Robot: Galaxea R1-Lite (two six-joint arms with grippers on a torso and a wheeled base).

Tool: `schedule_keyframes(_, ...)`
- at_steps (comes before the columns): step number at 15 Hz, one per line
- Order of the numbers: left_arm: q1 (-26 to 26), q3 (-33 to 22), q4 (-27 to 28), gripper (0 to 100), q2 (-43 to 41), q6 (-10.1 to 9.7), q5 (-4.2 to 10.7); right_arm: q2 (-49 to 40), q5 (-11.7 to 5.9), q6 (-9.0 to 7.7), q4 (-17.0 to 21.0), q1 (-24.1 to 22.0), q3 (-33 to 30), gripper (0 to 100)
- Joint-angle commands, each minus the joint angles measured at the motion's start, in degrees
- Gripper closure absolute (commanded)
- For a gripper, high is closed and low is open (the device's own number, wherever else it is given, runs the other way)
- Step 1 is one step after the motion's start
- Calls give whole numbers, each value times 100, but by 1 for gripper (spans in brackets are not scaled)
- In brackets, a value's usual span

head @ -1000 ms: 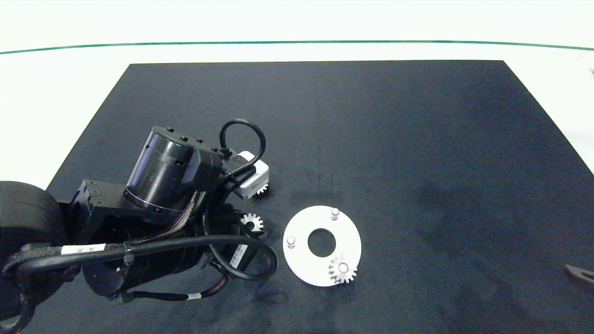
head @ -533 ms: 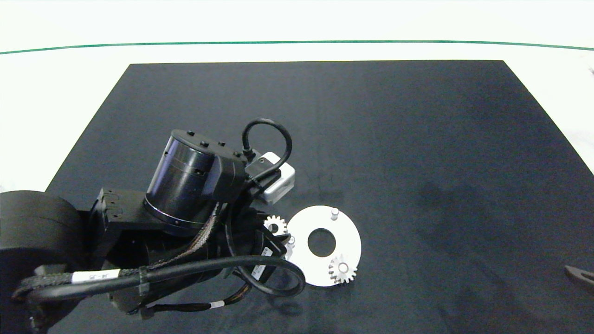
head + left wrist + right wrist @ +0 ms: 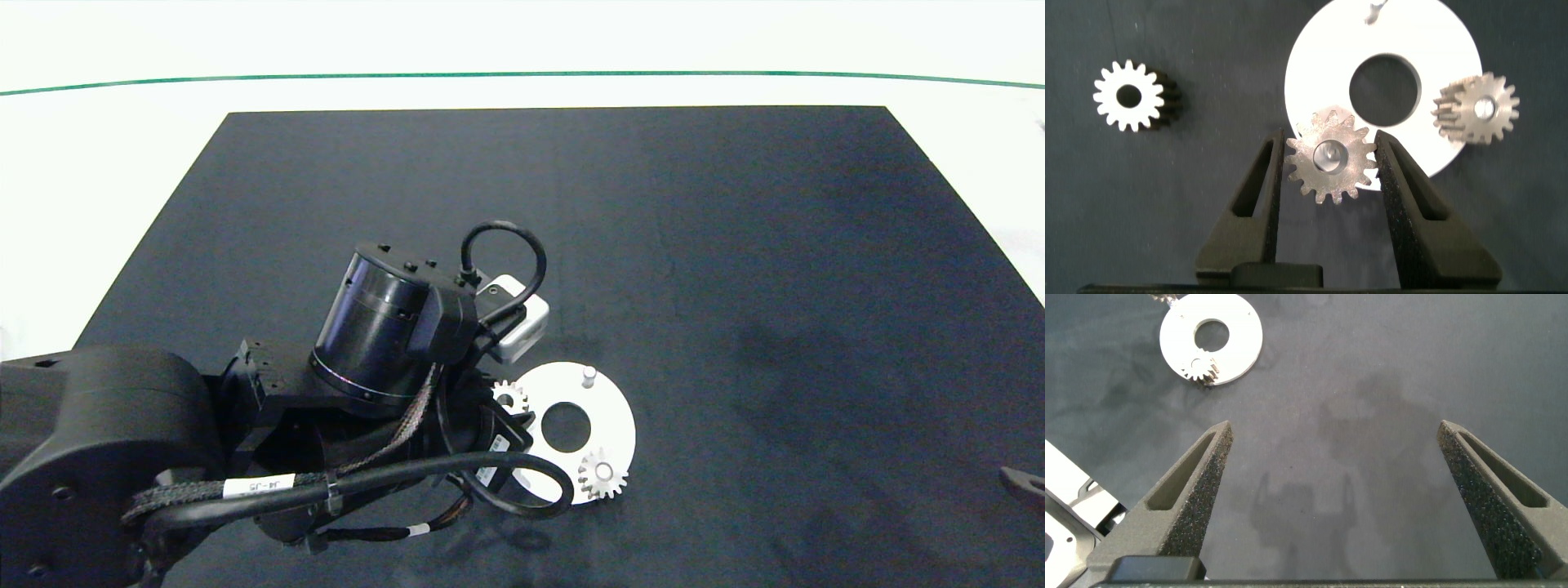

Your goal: Install three planetary gears onto the carrier pins

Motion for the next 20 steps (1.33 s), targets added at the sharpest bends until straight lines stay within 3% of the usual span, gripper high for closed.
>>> schedule_keyframes(1,-2,-1,-47,87,95,6,12,-7,-6,-16,20,-1,-4,0)
schedule_keyframes(20,7,201,-231,87,148,-29,-6,-51,-6,-95,3,7,23,0)
